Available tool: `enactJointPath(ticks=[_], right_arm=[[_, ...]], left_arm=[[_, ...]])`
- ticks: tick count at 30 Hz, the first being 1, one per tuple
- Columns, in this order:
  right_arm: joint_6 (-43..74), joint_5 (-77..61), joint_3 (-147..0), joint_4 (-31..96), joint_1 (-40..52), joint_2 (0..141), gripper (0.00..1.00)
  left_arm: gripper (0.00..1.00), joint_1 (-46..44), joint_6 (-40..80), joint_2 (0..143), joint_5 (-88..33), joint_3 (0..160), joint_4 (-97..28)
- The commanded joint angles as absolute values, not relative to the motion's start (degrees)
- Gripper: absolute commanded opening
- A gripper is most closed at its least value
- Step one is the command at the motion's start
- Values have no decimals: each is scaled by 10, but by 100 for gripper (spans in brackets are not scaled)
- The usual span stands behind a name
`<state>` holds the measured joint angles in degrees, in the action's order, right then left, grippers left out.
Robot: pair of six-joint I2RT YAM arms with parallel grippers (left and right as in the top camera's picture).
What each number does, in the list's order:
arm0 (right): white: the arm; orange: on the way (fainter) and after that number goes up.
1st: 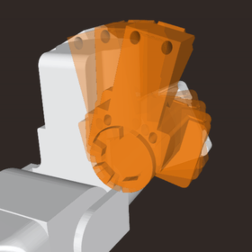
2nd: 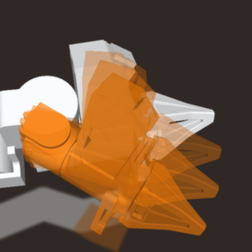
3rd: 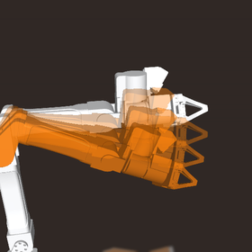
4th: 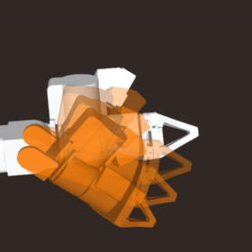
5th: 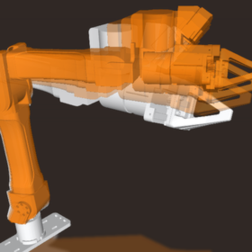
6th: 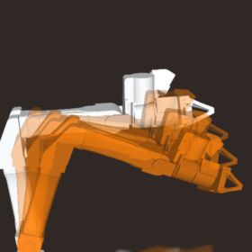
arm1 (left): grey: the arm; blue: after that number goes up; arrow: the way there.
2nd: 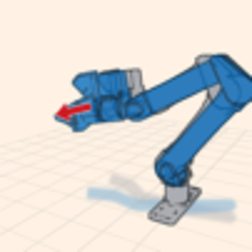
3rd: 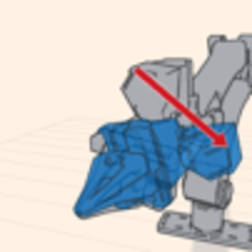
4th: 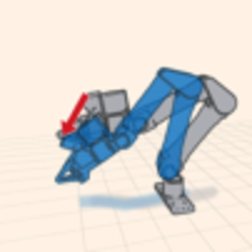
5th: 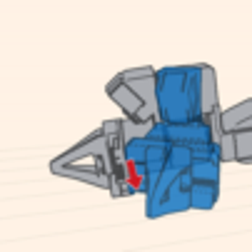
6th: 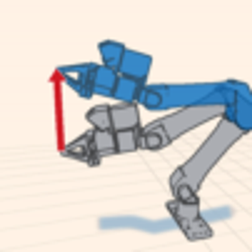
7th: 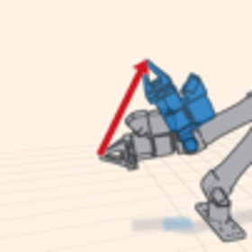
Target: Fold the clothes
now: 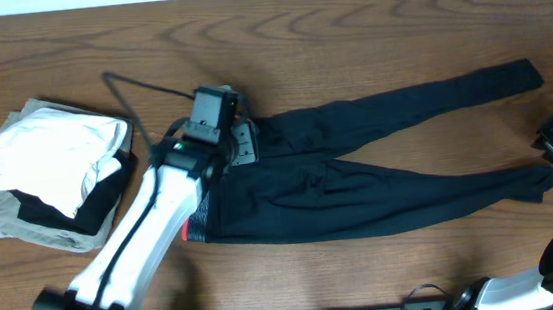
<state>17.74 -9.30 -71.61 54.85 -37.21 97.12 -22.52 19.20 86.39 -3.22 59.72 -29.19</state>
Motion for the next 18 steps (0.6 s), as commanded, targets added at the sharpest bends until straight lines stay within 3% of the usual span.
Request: enactJointPath(ticks=[1, 11, 18], right_arm=[[166, -101, -729, 548, -367, 974, 24], [166, -93, -728, 548, -367, 974, 24], [166, -92, -728, 548, -367, 974, 24]], left_arm=[[69, -225, 79, 898, -27, 599, -274], [77, -225, -4, 934, 9, 599, -165], [78, -225, -40, 953, 10, 599, -173]])
